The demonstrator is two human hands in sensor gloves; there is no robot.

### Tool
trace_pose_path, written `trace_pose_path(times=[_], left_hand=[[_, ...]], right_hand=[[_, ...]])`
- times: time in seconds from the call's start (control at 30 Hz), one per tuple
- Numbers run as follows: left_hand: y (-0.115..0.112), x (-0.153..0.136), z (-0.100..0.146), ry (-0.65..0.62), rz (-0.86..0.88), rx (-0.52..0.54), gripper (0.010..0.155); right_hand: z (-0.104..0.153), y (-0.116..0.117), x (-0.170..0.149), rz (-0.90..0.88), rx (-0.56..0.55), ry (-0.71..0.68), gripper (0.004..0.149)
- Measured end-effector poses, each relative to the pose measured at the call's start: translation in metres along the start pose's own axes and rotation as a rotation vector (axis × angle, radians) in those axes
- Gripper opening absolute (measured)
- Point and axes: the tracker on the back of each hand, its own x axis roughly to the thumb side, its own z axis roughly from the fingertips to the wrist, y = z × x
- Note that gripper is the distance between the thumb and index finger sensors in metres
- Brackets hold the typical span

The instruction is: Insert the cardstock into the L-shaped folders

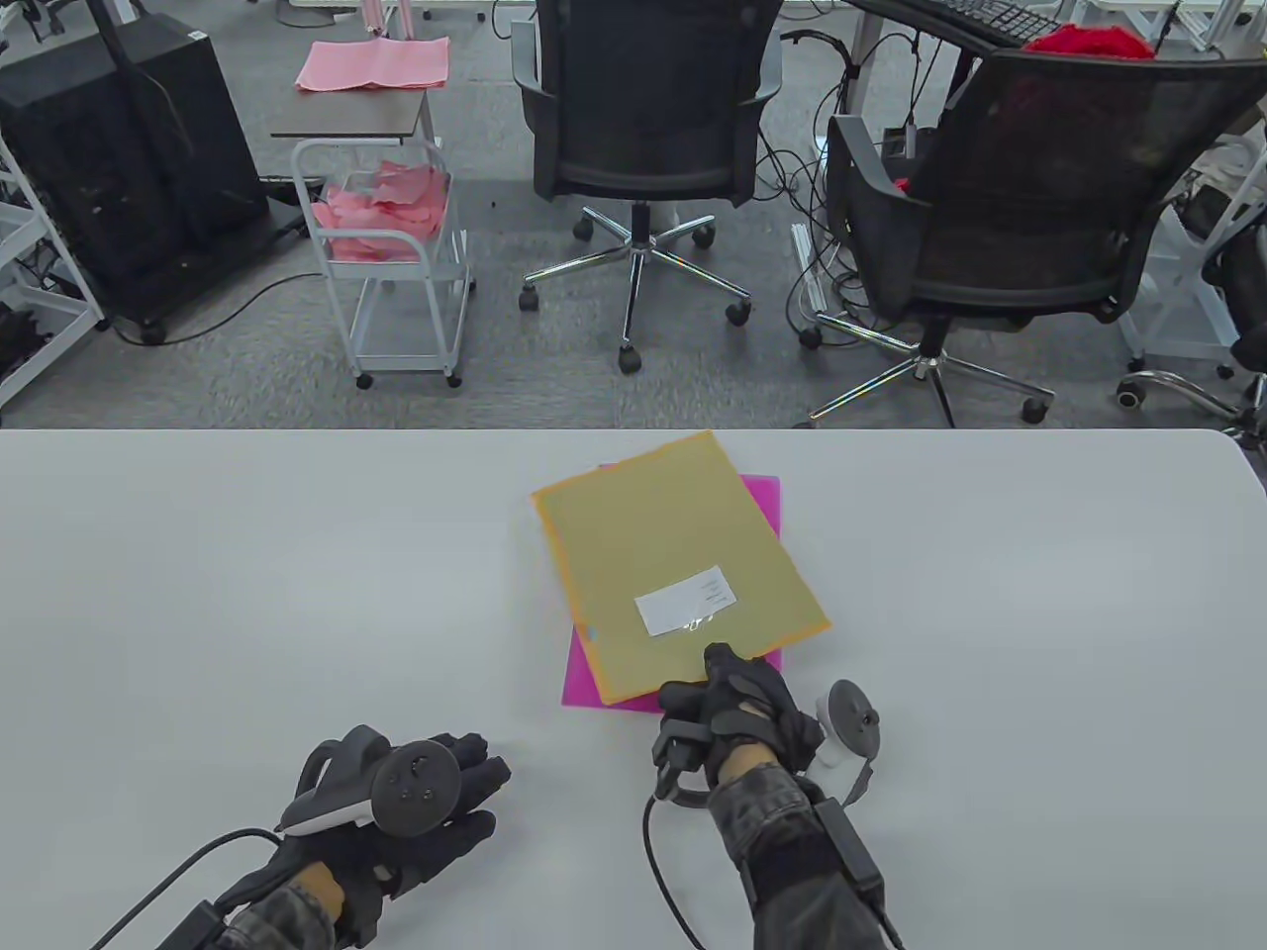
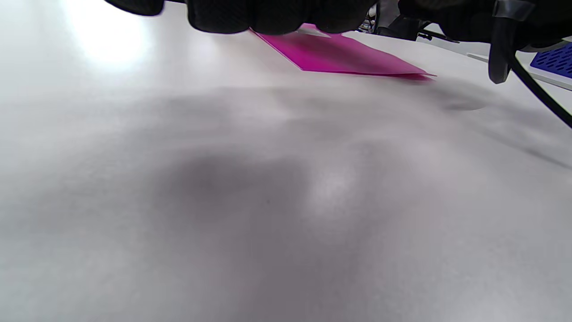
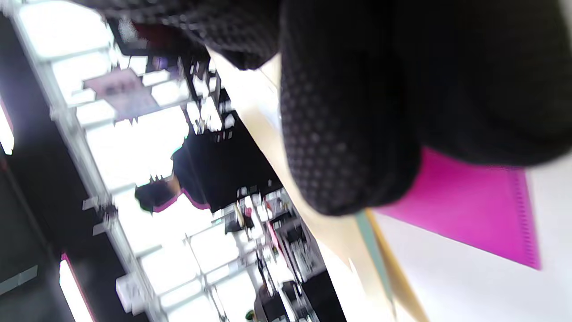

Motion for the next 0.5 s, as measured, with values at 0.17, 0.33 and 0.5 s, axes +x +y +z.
trace_pose_path(times=[0.17, 0.33, 0.5], left_hand=[[0.004, 0.002, 0.001, -0.011, 0.031, 0.003, 0.062], [0.006, 0.001, 0.001, -0.01, 0.037, 0.006, 0.062], [0.007, 0.0, 0.002, -0.002, 0.041, 0.001, 0.062]], right_hand=[[0.004, 0.01, -0.034, -0.096, -0.075, 0.134, 0.049], [0.006, 0.015, -0.042, -0.122, -0.083, 0.166, 0.051], [0.004, 0.015, -0.046, -0.152, -0.032, 0.229, 0.056]])
